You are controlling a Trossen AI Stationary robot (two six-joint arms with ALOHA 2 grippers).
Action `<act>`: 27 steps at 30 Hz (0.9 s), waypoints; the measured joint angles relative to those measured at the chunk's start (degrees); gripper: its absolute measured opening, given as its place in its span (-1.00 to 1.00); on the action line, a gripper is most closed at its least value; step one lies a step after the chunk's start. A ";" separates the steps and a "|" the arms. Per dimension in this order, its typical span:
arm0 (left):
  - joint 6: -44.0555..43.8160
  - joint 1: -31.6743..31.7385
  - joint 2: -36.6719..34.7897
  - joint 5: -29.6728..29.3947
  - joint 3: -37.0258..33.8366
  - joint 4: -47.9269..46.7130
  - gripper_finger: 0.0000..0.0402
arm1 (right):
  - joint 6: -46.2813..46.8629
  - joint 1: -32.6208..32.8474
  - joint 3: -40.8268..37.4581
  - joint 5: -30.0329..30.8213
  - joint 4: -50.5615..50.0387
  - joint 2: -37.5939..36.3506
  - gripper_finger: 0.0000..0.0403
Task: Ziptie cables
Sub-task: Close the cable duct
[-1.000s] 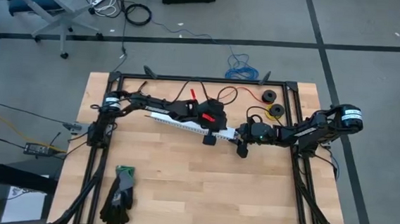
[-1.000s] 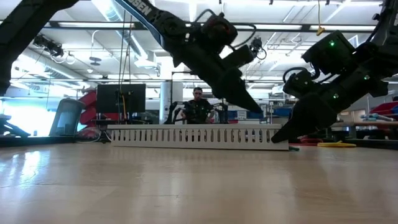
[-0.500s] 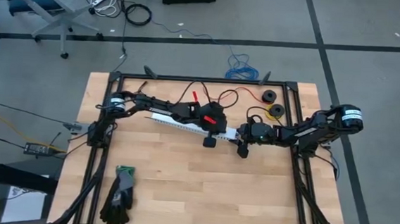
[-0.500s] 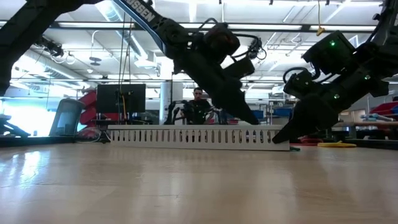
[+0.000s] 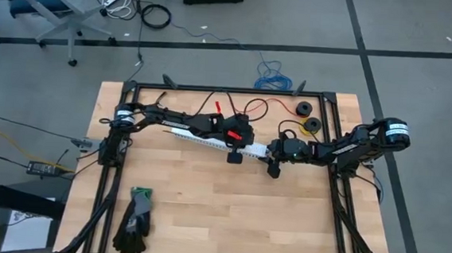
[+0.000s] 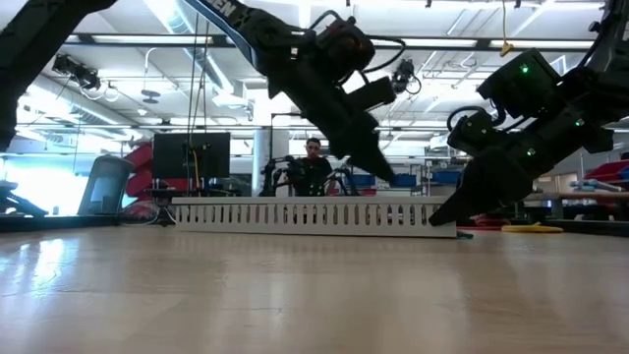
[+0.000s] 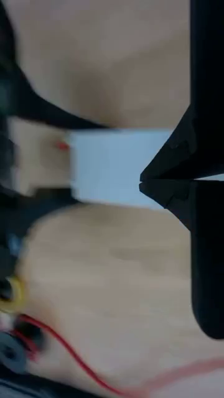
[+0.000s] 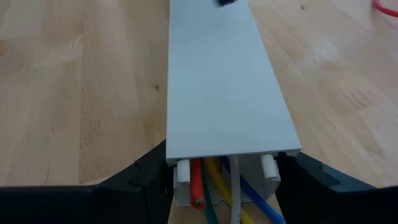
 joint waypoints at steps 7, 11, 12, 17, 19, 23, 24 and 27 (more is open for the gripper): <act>-0.60 0.43 2.08 3.68 0.07 -3.08 -1.00 | -0.46 0.03 -0.06 0.01 0.12 -0.01 0.09; -0.58 0.59 4.22 6.26 0.13 3.17 -1.00 | -0.35 0.00 -0.11 -0.10 0.40 -0.07 0.09; -0.58 0.55 4.33 6.24 0.09 4.16 -1.00 | -0.35 0.04 -0.11 0.08 0.42 -0.07 0.09; -0.49 0.51 3.88 9.48 -0.07 7.74 -1.00 | 0.14 0.00 -0.03 -0.08 0.62 -0.01 0.09; -0.47 0.34 3.19 10.46 -0.06 8.58 -1.00 | 0.32 0.00 -0.02 -0.04 0.68 0.00 0.11; -0.83 0.32 3.11 10.54 0.01 8.38 -1.00 | 0.33 0.00 -0.02 0.91 0.61 0.02 0.20; -0.90 0.35 3.17 10.47 -0.03 8.04 -1.00 | 0.36 0.00 -0.04 1.03 0.57 0.02 0.24; -0.93 0.39 3.13 10.37 -0.03 7.84 -1.00 | 0.35 -0.02 -0.07 1.35 0.37 0.04 0.37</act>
